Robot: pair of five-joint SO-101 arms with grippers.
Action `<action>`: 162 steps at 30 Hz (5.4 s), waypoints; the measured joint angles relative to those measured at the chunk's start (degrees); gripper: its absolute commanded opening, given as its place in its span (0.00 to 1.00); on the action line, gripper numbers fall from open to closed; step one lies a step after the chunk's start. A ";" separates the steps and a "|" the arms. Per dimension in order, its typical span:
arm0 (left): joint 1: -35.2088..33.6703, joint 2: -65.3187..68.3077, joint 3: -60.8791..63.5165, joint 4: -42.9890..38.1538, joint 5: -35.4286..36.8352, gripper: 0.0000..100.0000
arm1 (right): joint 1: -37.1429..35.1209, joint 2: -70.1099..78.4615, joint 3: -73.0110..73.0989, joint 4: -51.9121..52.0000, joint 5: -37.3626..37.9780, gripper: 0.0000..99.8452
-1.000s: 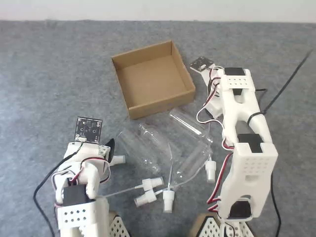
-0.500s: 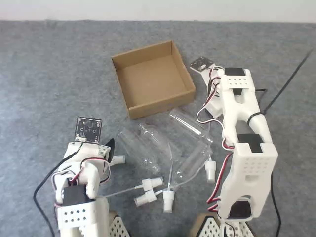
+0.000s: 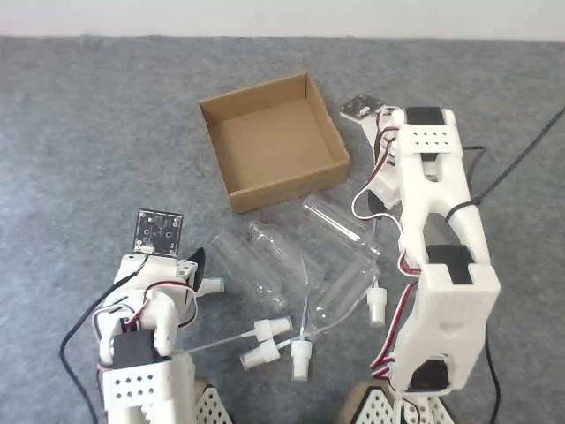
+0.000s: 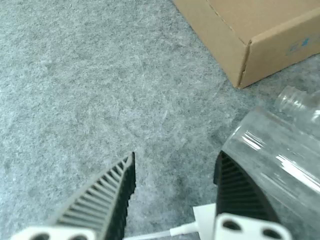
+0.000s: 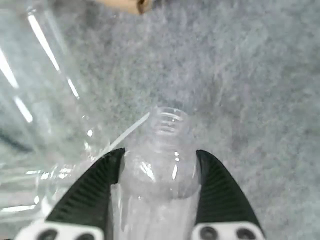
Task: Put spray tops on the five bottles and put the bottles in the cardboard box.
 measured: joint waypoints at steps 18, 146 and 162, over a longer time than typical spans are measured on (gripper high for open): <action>0.00 0.00 0.00 0.00 0.00 0.25 | -0.70 -19.08 0.26 8.97 -5.45 0.03; 8.44 82.46 -40.97 10.64 -44.13 0.01 | -0.44 -103.47 80.26 -37.98 -43.96 0.03; 8.26 75.78 -46.24 21.98 -41.05 0.01 | -3.52 -103.47 80.26 -37.98 -43.96 0.03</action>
